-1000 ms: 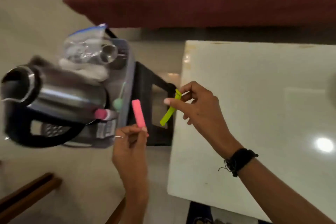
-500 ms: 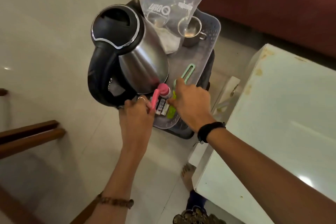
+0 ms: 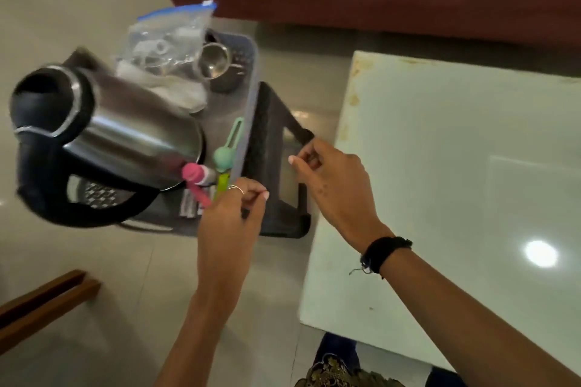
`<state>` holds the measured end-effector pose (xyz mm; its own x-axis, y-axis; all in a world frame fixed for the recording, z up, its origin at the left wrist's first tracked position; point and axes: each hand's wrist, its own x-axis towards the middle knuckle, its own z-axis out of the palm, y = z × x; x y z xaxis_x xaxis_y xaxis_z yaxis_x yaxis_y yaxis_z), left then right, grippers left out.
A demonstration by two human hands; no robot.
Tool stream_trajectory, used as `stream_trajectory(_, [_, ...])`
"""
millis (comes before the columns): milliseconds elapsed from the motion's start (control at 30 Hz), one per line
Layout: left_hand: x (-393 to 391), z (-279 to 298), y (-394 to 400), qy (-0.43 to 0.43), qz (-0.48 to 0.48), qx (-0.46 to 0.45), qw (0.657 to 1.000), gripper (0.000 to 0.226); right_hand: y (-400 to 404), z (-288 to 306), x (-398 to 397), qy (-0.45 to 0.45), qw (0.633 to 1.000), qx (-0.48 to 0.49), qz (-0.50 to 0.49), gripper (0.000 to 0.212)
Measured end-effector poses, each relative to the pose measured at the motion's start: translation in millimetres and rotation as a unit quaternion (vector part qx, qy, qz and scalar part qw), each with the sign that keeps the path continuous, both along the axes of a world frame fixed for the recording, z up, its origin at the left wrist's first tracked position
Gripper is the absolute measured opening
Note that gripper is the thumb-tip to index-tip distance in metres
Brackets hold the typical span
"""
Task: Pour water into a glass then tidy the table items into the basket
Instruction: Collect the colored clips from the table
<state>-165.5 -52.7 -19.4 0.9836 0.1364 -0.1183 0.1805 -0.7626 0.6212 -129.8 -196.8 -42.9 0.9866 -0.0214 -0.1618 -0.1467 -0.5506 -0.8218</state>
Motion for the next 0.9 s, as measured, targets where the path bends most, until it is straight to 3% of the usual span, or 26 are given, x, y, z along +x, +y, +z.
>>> stream_trajectory(133, [-9,-6,-119,0.064,-0.089,-0.102,0.989,0.019,-108,-12,-46,0.054,0.991,0.03,-0.116,0.016])
stream_trajectory(267, [-30,-18,-248,0.13,-0.179,-0.139,0.965,0.011,-224,-20,-107,0.086,0.966,0.046,-0.239,0.018])
stream_trajectory(567, [-129,-40,-510,0.228,-0.303,-0.189,0.906,0.008,-457,-19,-259,0.124,0.87,0.026,-0.477,0.016])
stream_trajectory(767, [-182,-64,-636,0.2,-0.407,-0.151,0.879,0.005,-564,-31,-337,0.148,0.807,0.004,-0.572,0.017])
stream_trajectory(900, [-190,-87,-708,0.135,-0.495,-0.08,0.854,0.022,-617,-48,-379,0.143,0.753,0.002,-0.643,0.015])
